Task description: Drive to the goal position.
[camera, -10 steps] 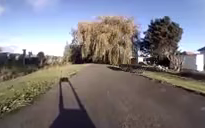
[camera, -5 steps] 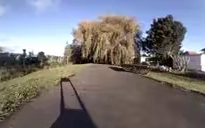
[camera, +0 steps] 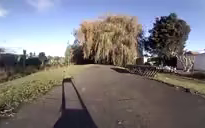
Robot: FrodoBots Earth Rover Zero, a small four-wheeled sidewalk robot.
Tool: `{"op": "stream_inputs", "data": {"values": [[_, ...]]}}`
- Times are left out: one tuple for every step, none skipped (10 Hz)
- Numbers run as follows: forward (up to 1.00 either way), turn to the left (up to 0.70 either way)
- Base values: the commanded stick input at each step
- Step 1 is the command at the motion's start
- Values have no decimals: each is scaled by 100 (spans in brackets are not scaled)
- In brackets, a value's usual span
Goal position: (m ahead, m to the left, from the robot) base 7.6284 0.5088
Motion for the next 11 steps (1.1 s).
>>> {"op": "stream_inputs", "data": {"values": [[100,0],[100,0],[100,0],[100,0],[100,0],[100,0],[100,0],[100,0],[100,0],[100,0],[100,0]]}}
